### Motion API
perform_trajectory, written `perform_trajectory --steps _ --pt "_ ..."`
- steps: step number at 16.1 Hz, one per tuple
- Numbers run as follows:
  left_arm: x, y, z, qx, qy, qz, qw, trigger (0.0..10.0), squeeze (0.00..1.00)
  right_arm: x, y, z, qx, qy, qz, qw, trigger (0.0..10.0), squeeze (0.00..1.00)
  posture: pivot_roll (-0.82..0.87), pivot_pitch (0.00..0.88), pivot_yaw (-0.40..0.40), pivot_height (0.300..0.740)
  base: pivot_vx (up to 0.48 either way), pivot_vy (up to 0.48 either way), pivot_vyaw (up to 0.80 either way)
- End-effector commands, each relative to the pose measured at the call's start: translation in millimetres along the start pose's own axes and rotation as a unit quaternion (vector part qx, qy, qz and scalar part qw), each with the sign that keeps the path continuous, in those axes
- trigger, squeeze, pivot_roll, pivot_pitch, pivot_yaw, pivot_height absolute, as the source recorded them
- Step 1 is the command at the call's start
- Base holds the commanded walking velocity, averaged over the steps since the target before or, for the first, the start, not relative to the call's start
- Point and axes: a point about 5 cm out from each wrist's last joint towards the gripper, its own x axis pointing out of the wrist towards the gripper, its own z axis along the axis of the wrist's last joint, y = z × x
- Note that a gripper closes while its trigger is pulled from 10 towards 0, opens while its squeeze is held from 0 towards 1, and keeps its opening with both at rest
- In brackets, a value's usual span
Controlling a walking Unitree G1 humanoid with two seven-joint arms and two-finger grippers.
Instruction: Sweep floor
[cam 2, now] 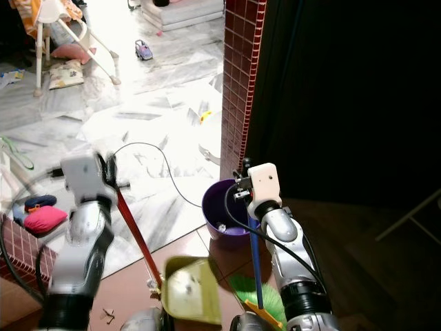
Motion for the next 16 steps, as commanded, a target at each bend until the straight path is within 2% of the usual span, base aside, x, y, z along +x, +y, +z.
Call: perform_trajectory --steps 1,3,4,5,6,8,10,13,16 --pt "-1.6 1.0 7.3 -0.003 -0.019 0.013 1.0 10.0 0.0 0.4 0.6 -3.9 0.015 0.006 0.003 1.0 10.0 0.0 -0.01 0.0 0.003 0.74 0.0 0.0 0.0" --pt "-15.7 1.5 -1.1 -0.001 -0.005 0.038 0.999 10.0 0.0 3.0 -0.5 -1.8 0.004 0.002 0.011 1.0 10.0 0.0 0.01 0.0 -0.006 0.74 0.0 0.0 0.0" --pt "-17.8 0.0 -0.7 -0.004 -0.007 0.032 0.999 10.0 0.0 4.4 0.3 -0.9 -0.001 0.0 0.017 1.0 10.0 0.0 0.02 0.0 -0.009 0.74 0.0 0.0 0.0" --pt "-18.6 0.7 2.7 0.016 -0.025 0.035 0.999 10.0 0.0 6.2 0.6 0.3 0.001 -0.002 0.018 1.0 10.0 0.0 0.02 0.0 -0.008 0.74 0.0 0.0 0.0" --pt "-21.3 4.7 2.3 0.012 -0.019 0.054 0.998 10.0 0.0 9.3 2.6 4.0 -0.007 -0.01 0.026 1.0 10.0 0.0 0.03 0.0 -0.007 0.74 0.0 0.0 0.0" --pt "-24.4 7.8 1.1 0.032 -0.014 0.071 0.997 10.0 0.0 8.9 2.7 4.2 0.0 -0.011 0.026 1.0 10.0 0.0 0.03 0.0 -0.013 0.74 0.0 0.0 0.0" --pt "-29.5 6.2 -6.2 0.027 0.004 0.061 0.998 10.0 0.0 4.1 5.2 -1.9 0.024 -0.007 0.032 0.999 10.0 0.0 0.02 0.0 -0.014 0.74 0.0 0.0 0.0" --pt "-28.9 7.6 -6.2 0.036 0.008 0.06 0.998 10.0 0.0 -0.5 5.6 6.5 0.029 -0.037 0.02 0.999 10.0 0.0 0.01 0.0 0.001 0.74 -0.081 0.0 0.0" --pt "-28.4 5.9 -5.7 0.04 0.012 0.055 0.998 10.0 0.0 -3.3 4.6 5.0 0.033 -0.035 0.016 0.999 10.0 0.0 0.0 0.0 0.013 0.74 -0.279 0.0 0.0"
